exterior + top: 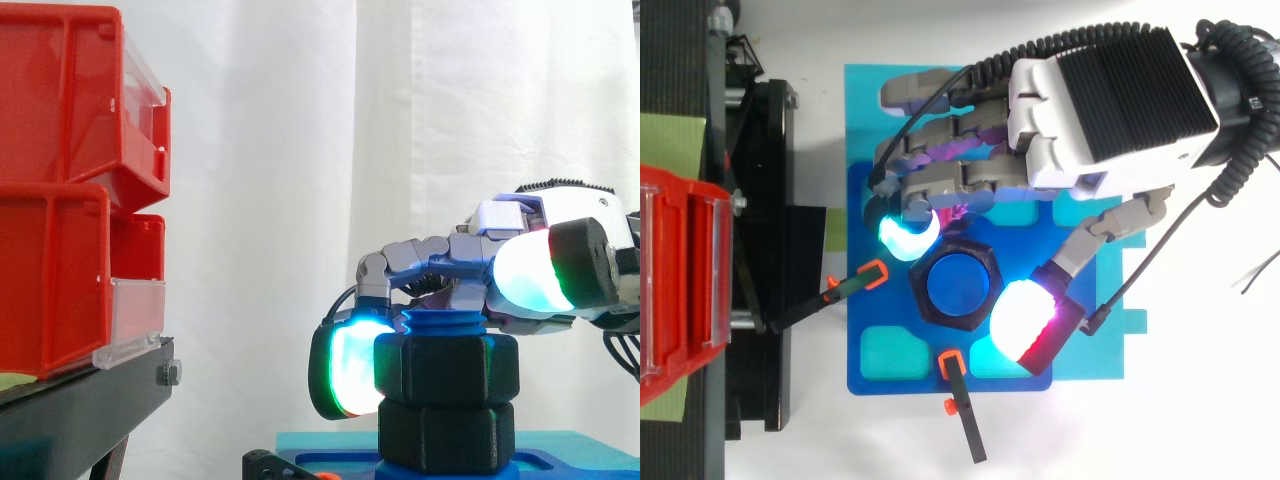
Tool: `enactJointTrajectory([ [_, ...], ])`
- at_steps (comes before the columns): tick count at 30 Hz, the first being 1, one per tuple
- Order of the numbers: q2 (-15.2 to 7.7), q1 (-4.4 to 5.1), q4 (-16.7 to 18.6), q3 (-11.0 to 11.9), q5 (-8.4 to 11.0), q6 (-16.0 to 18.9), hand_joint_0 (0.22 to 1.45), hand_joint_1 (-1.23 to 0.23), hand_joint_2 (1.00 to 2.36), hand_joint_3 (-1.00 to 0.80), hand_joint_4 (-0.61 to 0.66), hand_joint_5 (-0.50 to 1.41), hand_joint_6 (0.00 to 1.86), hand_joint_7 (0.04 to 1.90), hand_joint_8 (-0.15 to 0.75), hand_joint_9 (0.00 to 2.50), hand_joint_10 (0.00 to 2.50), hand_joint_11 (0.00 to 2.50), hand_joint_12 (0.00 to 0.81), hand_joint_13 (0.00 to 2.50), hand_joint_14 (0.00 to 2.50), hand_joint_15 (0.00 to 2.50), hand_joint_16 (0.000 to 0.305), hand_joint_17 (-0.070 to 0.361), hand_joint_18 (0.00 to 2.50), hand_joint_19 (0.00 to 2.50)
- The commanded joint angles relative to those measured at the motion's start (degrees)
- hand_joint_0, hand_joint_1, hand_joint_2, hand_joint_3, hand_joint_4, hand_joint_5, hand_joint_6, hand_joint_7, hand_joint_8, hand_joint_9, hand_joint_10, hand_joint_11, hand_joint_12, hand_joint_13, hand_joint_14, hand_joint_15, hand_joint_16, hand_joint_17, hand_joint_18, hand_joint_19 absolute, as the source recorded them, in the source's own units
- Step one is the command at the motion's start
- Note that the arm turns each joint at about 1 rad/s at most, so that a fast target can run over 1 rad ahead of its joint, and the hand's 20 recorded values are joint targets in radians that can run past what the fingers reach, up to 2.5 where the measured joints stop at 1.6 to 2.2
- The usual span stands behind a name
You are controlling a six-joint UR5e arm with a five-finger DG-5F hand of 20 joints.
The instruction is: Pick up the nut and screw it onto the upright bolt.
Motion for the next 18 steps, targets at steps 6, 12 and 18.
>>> enactJointTrajectory([
  [6,0.0,-0.18,-0.1,0.0,0.00,0.1,0.51,-0.29,1.00,-0.50,0.03,0.08,0.50,1.37,0.179,1.20,0.00,0.00,0.214,0.58,0.00,0.00,0.022,0.049,0.24,0.00],
  [12,0.0,-0.35,-0.1,0.0,0.00,0.0,0.51,-0.28,1.00,-0.50,0.04,0.08,0.50,1.39,0.181,1.22,0.00,0.00,0.208,0.61,0.00,0.00,0.020,0.046,0.27,0.00],
  [18,0.1,-0.62,-0.1,0.6,-0.17,0.1,0.49,-0.23,1.00,-0.50,0.21,-0.01,0.50,1.13,0.220,1.09,0.00,0.00,0.241,0.55,0.00,0.00,0.026,0.058,0.18,0.00],
])
